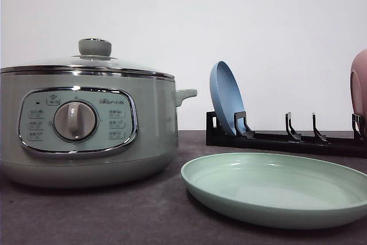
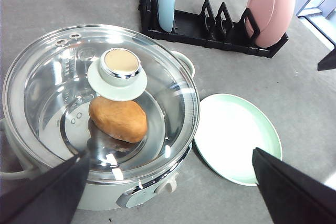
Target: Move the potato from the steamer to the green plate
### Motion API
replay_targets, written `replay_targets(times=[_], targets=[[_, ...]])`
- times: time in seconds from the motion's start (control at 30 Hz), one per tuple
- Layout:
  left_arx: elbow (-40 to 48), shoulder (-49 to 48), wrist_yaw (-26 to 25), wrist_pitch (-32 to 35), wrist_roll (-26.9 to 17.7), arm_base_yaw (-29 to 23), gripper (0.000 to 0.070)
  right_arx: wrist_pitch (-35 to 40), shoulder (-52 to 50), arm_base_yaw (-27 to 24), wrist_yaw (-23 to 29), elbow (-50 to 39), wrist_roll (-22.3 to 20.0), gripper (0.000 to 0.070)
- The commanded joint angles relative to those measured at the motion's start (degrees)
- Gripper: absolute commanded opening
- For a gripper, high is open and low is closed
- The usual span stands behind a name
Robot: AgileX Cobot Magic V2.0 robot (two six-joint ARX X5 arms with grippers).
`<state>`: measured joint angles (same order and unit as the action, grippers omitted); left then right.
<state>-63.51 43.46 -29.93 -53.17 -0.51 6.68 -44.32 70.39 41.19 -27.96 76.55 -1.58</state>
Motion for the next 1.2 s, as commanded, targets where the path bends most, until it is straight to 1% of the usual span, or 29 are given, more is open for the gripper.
replay_targets(times=[0.0,0.13,0.3,0.4,0.5,0.57,0.73,0.9,1.0,1.17], targets=[[-1.25,0.35,-0.09,0.42,0.11,0.2,0.0632,0.33,0.72,0.44,-0.31,0.81,-0.19,0.0329],[-1.25,0.35,-0.09,0.42,0.21,0.2,0.0632,0.25,0.72,0.44,-0.31,0.81,-0.28,0.0329],[-1.71,1.14,-0.07,0.48,1.8,0.2,0.0632,0.09,0.72,0.44,-0.29,0.81,-0.35,0.0329],[-4.2,3.98,-0.04,0.39,3.45,0.22,0.0632,0.07,0.72,0.44,-0.31,0.81,-0.35,0.0329],[-8.84,8.58,0.63,-0.71,3.8,0.74,0.0631,-0.21,0.72,0.44,-0.29,0.81,-0.35,0.0329],[-12.98,12.52,2.16,-3.01,3.76,1.53,0.063,-0.7,0.72,0.44,-0.28,0.81,-0.38,0.0329],[-23.98,23.86,7.79,-8.98,2.79,5.12,0.063,-1.12,0.72,0.44,-0.27,0.81,-0.42,0.0329],[-32.64,34.11,15.13,-12.47,2.54,9.31,0.063,-1.51,0.72,0.44,-0.26,0.81,-0.41,0.0329],[-35.71,39.06,17.51,-13.28,2.45,11.13,0.063,-1.66,0.72,0.44,-0.24,0.81,-0.42,0.0329],[-37.29,45.16,19.95,-13.12,2.11,13.25,0.0629,-1.83,0.72,0.44,-0.13,0.81,-0.42,0.0329]])
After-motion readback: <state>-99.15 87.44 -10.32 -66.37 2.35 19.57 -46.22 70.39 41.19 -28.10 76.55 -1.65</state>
